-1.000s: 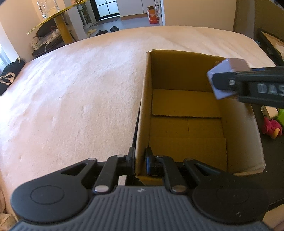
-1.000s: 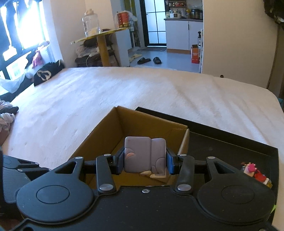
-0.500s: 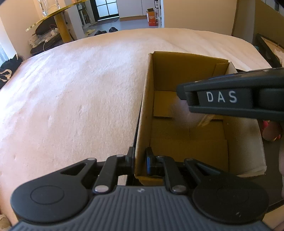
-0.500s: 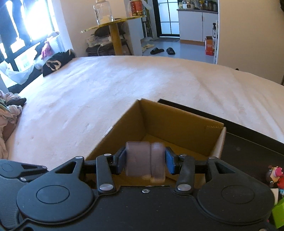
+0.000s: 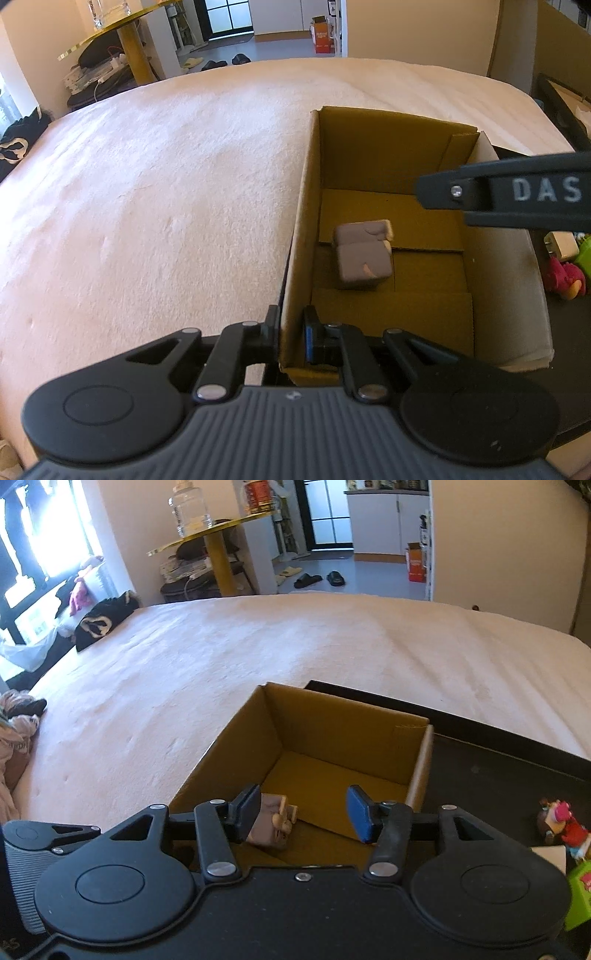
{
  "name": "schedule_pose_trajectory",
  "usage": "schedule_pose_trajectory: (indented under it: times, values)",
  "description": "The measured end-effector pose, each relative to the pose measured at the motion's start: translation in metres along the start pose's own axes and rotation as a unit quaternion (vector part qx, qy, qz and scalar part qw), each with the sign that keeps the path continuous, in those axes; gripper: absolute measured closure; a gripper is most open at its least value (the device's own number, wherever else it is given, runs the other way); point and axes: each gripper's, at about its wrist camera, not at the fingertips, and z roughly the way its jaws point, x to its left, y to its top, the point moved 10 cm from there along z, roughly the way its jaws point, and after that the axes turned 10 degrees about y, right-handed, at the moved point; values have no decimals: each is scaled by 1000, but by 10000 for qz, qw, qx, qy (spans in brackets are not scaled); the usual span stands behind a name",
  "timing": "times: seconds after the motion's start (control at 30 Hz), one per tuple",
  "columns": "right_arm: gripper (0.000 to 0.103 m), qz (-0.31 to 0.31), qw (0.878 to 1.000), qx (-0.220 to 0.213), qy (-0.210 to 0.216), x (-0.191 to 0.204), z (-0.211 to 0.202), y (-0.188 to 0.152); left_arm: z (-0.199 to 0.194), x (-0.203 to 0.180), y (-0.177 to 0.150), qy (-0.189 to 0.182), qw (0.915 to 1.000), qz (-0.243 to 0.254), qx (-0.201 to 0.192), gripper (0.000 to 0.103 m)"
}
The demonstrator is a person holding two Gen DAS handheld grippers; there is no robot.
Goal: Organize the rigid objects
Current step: 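Carry the lavender block into the box and open the right gripper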
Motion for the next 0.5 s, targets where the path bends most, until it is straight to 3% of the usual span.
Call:
schedule_pose_trajectory:
  times: [0.5]
  values:
    - [45,269,9992,-61,-300,-33,-36,-10,3,-1,2,98,9999,-2,139,91]
